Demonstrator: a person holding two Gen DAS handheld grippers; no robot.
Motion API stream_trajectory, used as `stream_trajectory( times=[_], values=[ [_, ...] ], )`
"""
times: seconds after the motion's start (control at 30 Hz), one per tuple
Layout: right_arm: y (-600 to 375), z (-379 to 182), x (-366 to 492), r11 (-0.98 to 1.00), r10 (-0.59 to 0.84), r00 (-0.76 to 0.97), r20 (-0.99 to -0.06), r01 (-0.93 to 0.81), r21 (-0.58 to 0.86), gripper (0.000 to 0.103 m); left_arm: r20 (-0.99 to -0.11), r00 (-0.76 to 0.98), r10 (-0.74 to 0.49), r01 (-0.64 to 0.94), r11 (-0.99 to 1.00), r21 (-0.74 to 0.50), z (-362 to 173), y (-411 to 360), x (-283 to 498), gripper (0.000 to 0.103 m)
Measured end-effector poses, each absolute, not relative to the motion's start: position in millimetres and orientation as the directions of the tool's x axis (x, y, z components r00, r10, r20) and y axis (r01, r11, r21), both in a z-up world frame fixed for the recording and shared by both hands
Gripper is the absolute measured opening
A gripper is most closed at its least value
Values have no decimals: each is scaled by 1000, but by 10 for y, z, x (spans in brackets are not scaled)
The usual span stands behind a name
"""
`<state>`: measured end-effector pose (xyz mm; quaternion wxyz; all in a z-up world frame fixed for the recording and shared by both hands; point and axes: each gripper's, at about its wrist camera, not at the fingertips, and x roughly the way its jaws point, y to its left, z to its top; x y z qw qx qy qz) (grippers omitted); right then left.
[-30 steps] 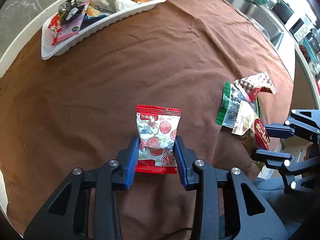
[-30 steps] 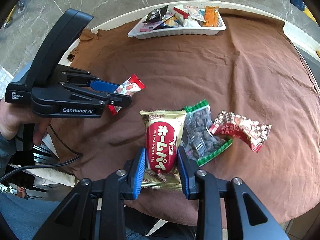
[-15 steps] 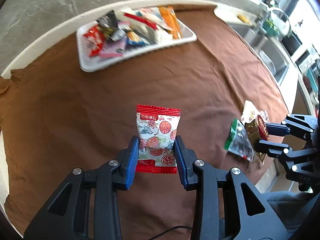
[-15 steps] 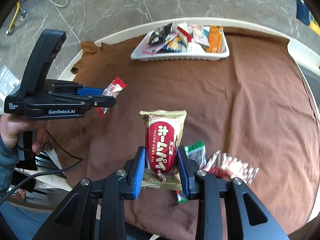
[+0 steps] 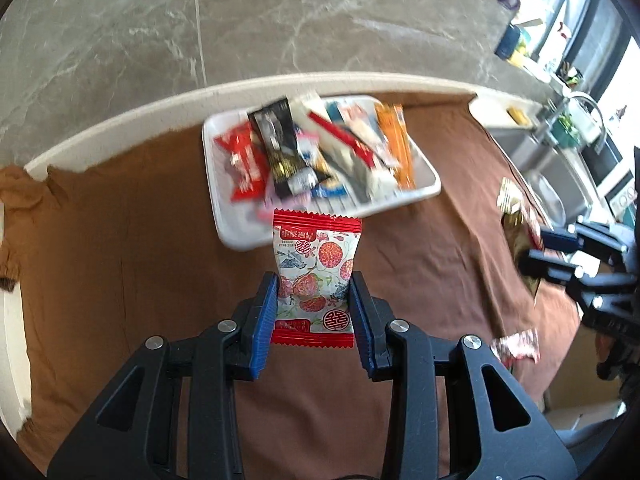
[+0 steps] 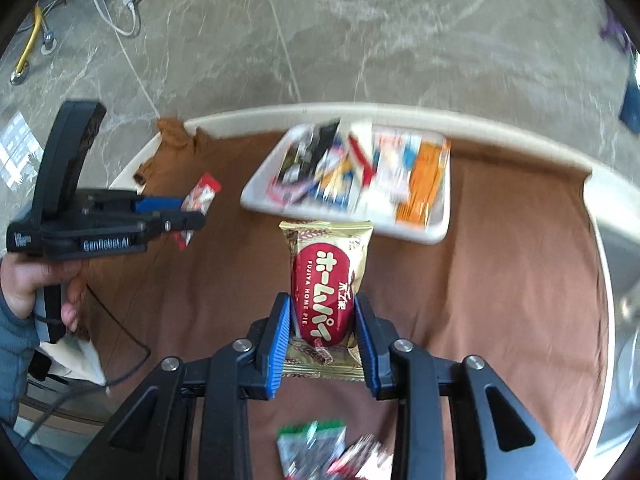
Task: Organize snacks
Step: 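Carry the red-white candy with the left tool while the right tool carries the cake packet into the tray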
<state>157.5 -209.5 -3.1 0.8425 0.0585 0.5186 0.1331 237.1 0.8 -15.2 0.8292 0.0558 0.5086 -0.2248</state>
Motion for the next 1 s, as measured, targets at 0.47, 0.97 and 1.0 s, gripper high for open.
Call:
stream_trajectory(
  times=[0.47,0.97,1.0],
  values=[
    [-2294,-518,2963,956,280,374,-884,-193,221,34,-875,412,-257,354,929,-106,-460,-289,3540,33],
    [-2138,-1088,3489,964,239,276,-931,-180,194,34,-894,404,-195,321,945,-61,-831,-425,3977,35],
    [-2137,-1101,3498,964,241,275,-931,-178,197,34,-894,405,-194,319,946,-61,-841,-426,3982,35]
  ],
)
